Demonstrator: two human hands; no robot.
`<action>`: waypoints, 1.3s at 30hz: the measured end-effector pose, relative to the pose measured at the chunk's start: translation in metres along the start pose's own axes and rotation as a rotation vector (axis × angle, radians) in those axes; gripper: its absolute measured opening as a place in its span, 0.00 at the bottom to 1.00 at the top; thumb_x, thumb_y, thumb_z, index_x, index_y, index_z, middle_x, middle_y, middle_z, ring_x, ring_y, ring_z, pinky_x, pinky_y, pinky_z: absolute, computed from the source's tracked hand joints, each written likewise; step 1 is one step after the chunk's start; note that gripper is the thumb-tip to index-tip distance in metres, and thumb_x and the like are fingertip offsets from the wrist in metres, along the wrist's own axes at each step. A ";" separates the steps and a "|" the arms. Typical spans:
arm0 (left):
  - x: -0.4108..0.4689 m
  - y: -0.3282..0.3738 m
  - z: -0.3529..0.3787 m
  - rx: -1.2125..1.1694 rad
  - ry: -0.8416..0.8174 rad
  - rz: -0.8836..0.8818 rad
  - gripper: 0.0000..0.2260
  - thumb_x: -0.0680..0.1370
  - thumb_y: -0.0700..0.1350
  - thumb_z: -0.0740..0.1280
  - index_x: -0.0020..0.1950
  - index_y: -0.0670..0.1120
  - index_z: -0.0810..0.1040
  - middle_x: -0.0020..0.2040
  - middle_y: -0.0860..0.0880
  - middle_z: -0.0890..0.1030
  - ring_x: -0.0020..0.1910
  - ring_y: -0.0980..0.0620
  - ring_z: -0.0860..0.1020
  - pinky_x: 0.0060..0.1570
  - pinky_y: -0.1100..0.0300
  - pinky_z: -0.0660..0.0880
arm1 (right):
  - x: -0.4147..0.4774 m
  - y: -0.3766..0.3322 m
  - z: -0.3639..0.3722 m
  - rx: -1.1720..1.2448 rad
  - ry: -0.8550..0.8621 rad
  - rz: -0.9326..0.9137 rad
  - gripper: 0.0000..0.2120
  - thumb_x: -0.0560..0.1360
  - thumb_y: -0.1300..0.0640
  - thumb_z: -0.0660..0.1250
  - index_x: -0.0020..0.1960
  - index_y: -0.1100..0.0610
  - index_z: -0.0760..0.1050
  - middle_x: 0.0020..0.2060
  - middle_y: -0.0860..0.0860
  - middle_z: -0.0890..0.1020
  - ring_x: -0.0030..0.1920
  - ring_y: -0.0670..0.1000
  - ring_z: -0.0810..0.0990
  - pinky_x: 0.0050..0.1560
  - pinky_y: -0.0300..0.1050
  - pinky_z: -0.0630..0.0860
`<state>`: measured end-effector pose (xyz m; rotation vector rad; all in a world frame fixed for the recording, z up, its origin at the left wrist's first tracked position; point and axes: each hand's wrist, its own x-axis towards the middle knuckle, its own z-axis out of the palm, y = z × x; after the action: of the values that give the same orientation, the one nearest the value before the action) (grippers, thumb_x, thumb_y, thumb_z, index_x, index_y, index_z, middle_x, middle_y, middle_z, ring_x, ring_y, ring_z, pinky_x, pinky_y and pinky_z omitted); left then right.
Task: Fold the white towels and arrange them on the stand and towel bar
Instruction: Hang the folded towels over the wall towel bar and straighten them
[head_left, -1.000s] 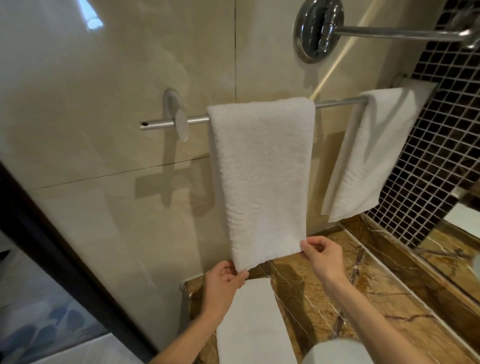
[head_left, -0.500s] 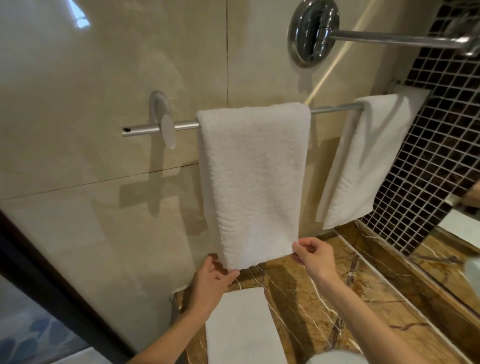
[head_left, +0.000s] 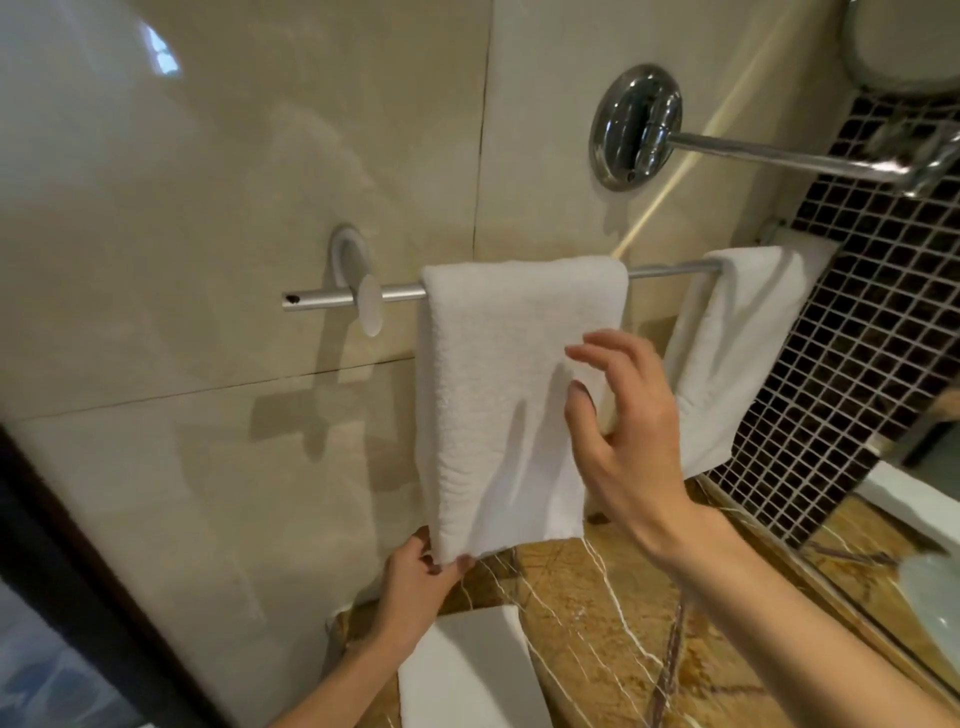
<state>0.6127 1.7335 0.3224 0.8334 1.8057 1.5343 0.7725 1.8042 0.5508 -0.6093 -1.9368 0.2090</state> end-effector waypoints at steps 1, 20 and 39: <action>0.001 0.000 -0.001 -0.006 -0.004 -0.001 0.12 0.69 0.42 0.76 0.49 0.50 0.78 0.42 0.51 0.85 0.40 0.52 0.83 0.39 0.62 0.77 | 0.011 -0.008 -0.003 -0.030 -0.026 -0.063 0.14 0.75 0.62 0.63 0.59 0.62 0.76 0.58 0.57 0.76 0.61 0.51 0.72 0.62 0.42 0.68; -0.005 -0.019 -0.008 -0.115 -0.010 -0.042 0.05 0.71 0.36 0.74 0.42 0.41 0.80 0.35 0.43 0.84 0.36 0.47 0.82 0.39 0.51 0.79 | 0.106 -0.033 0.012 -0.234 -0.543 -0.247 0.19 0.83 0.49 0.50 0.54 0.59 0.75 0.48 0.56 0.80 0.49 0.60 0.76 0.52 0.55 0.71; -0.018 -0.012 0.009 -0.239 -0.006 0.012 0.08 0.71 0.31 0.72 0.46 0.43 0.81 0.41 0.50 0.86 0.44 0.54 0.84 0.40 0.69 0.75 | 0.100 -0.029 0.017 -0.227 -0.436 -0.335 0.21 0.81 0.48 0.49 0.51 0.61 0.75 0.42 0.57 0.78 0.45 0.59 0.74 0.49 0.56 0.69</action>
<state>0.6295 1.7231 0.3105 0.7323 1.5758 1.7126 0.7158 1.8317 0.6357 -0.3948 -2.4734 -0.1013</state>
